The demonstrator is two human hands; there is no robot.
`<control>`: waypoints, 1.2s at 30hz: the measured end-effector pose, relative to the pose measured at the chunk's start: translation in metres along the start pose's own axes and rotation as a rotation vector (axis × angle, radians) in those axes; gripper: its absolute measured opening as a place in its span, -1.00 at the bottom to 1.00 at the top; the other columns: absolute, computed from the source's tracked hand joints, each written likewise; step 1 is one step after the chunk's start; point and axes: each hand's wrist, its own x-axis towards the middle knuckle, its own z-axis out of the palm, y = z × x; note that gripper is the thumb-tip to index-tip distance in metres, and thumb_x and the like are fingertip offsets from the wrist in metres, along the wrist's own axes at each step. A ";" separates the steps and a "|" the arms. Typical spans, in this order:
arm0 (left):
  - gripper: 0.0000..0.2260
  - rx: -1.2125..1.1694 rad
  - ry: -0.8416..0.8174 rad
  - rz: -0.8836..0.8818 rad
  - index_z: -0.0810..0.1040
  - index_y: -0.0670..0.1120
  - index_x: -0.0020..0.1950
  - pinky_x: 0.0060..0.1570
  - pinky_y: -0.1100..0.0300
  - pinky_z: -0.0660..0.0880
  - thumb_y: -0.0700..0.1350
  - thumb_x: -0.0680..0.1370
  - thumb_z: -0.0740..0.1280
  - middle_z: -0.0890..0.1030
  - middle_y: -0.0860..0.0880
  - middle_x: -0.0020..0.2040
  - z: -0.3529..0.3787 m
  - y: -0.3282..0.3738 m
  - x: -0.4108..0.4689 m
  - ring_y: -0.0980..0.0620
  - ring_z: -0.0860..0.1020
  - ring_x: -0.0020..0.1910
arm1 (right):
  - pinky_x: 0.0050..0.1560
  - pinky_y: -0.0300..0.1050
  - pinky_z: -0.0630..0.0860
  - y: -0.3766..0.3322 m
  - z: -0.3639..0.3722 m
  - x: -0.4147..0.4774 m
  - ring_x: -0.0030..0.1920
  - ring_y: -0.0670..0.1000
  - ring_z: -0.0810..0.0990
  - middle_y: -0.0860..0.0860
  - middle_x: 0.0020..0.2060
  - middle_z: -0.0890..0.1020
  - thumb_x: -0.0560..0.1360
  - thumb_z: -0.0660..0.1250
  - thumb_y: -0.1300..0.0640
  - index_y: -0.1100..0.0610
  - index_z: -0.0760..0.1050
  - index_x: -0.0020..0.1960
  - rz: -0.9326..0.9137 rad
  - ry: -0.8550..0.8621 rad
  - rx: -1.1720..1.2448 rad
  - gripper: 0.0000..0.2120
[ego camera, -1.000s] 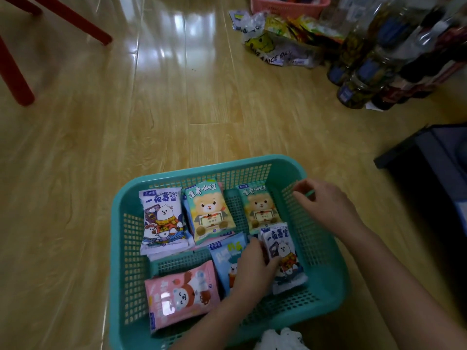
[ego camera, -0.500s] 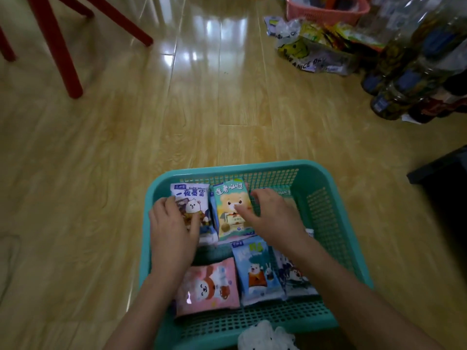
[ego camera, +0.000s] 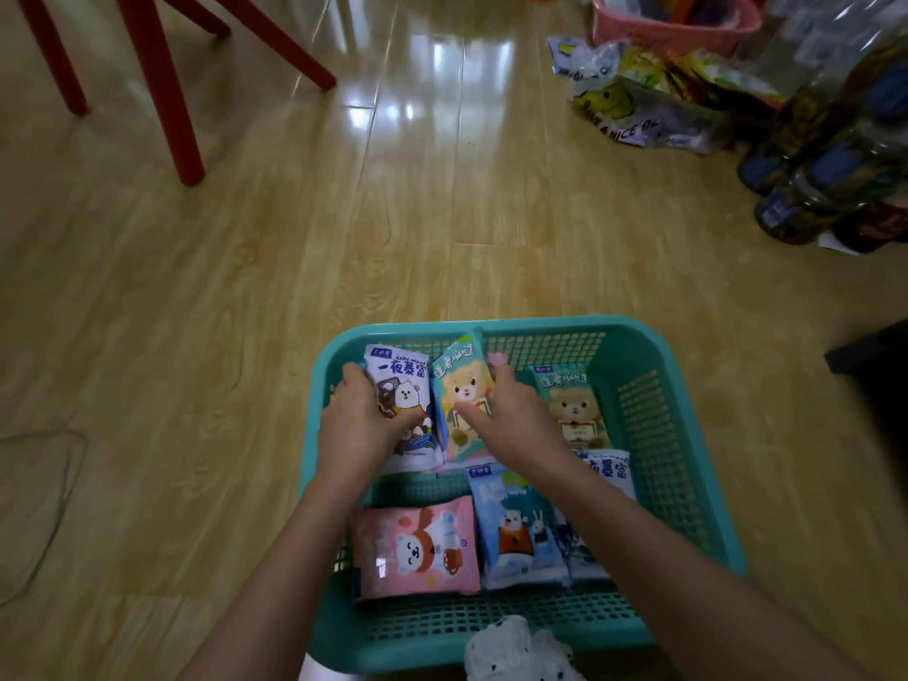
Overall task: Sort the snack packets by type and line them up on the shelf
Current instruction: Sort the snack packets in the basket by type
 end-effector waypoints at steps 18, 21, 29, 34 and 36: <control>-0.37 -0.726 -0.418 -0.148 0.03 0.07 0.54 0.41 0.10 0.18 0.06 0.55 0.27 0.09 0.19 0.51 0.011 0.032 -0.073 0.12 0.13 0.50 | 0.03 -0.07 0.41 0.098 -0.050 -0.003 0.17 0.12 0.49 0.15 0.20 0.51 0.59 0.14 -0.06 0.23 0.33 0.30 0.286 0.031 0.237 -0.57; -0.35 -0.813 -0.477 -0.226 -0.09 0.05 0.55 0.43 0.07 0.13 0.04 0.58 0.21 -0.02 0.16 0.55 0.017 0.033 -0.077 0.09 0.07 0.52 | -0.10 -0.06 0.41 0.100 -0.045 0.006 0.08 0.17 0.53 0.19 0.11 0.53 0.59 0.12 -0.07 0.27 0.33 0.24 0.322 0.049 -0.012 -0.57; -0.57 -0.698 -0.699 -0.167 0.24 0.12 0.43 0.34 -0.07 0.36 0.12 0.56 0.12 0.36 0.01 0.44 0.050 0.043 -0.100 -0.02 0.40 0.36 | 0.18 0.00 0.42 0.097 -0.057 -0.012 0.22 0.10 0.44 0.10 0.28 0.39 0.55 0.18 -0.11 0.19 0.26 0.36 0.260 0.244 -0.108 -0.49; -0.90 -0.629 -0.858 0.006 0.30 -0.01 0.13 0.13 0.16 0.51 -0.05 0.63 0.14 0.49 -0.01 0.14 0.079 0.061 -0.108 0.09 0.52 0.08 | -0.05 -0.06 0.54 0.097 -0.081 -0.037 -0.04 -0.02 0.55 -0.03 0.03 0.60 0.55 0.20 -0.07 0.06 0.47 0.16 0.214 0.258 -0.083 -0.72; -0.92 -0.583 -0.838 0.037 0.36 -0.02 0.04 0.14 -0.02 0.51 -0.05 0.60 0.21 0.52 -0.15 0.13 0.090 0.069 -0.109 -0.07 0.53 0.11 | -0.03 -0.03 0.56 0.099 -0.092 -0.044 -0.05 0.00 0.59 -0.03 -0.01 0.64 0.55 0.23 -0.03 0.04 0.52 0.12 0.207 0.265 -0.091 -0.77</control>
